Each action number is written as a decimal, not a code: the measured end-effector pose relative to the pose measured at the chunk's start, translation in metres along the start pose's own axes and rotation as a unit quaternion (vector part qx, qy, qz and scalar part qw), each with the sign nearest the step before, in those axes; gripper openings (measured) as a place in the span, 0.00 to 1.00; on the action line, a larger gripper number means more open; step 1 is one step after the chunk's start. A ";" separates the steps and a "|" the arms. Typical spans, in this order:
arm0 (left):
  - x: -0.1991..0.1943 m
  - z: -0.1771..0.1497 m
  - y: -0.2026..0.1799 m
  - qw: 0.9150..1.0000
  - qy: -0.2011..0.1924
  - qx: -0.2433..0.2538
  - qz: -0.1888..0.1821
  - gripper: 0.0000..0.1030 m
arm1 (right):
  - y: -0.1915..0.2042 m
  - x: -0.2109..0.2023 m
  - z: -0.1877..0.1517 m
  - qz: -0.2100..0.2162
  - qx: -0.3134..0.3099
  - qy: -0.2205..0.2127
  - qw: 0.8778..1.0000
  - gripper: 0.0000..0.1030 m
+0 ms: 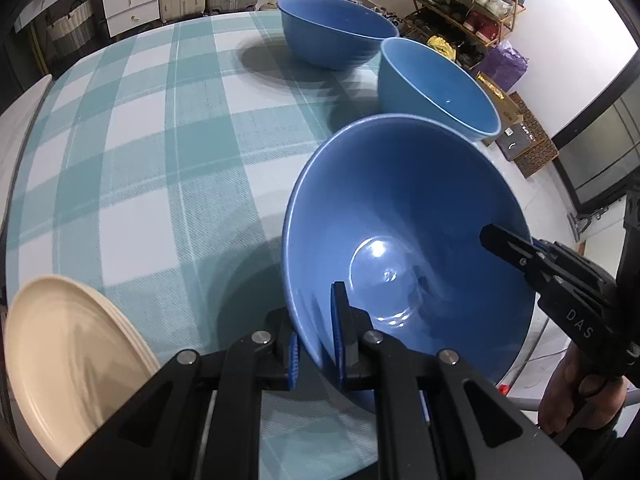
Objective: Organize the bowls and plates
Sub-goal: 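Lift the blue bowl with both grippers and carry it beside the plate stack, then lower the blue bowl onto the tablecloth and open both grippers, then raise both grippers away from the placed blue bowl, then move both grippers to the light blue bowl and close them on opposite rims, then lift the light blue bowl with both grippers and carry it over the placed bowl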
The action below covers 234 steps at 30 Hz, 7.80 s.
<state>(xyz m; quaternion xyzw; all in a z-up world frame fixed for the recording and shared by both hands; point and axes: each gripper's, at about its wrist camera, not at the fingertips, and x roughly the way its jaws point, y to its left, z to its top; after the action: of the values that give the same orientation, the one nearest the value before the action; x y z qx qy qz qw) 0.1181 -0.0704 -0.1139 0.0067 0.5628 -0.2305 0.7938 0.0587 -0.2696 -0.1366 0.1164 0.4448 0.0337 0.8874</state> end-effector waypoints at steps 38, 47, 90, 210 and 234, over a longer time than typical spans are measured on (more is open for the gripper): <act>0.010 -0.022 -0.022 0.999 -0.040 -0.003 0.030 0.16 | -0.019 -0.005 -0.026 -0.007 -0.004 0.029 1.000 0.12; -0.004 -0.022 -0.020 0.994 -0.070 -0.004 0.086 0.40 | -0.022 -0.017 -0.022 0.009 0.005 -0.007 1.000 0.12; -0.084 -0.014 -0.040 0.973 -0.191 0.015 0.126 0.55 | 0.034 -0.128 -0.013 -0.013 -0.119 -0.261 0.958 0.75; 0.071 0.168 -0.045 0.995 0.050 0.085 0.029 0.15 | -0.107 0.094 0.155 0.016 -0.034 0.060 0.997 0.36; 0.068 0.163 -0.040 0.997 0.050 0.063 0.021 0.15 | -0.099 0.102 0.152 -0.006 -0.031 0.093 0.995 0.15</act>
<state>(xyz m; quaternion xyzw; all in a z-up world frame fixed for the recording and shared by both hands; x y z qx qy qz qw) 0.2664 -0.1744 -0.1053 0.0802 0.5861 -0.2480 0.7671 0.2371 -0.3754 -0.1523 0.0822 0.5249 0.0530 0.8455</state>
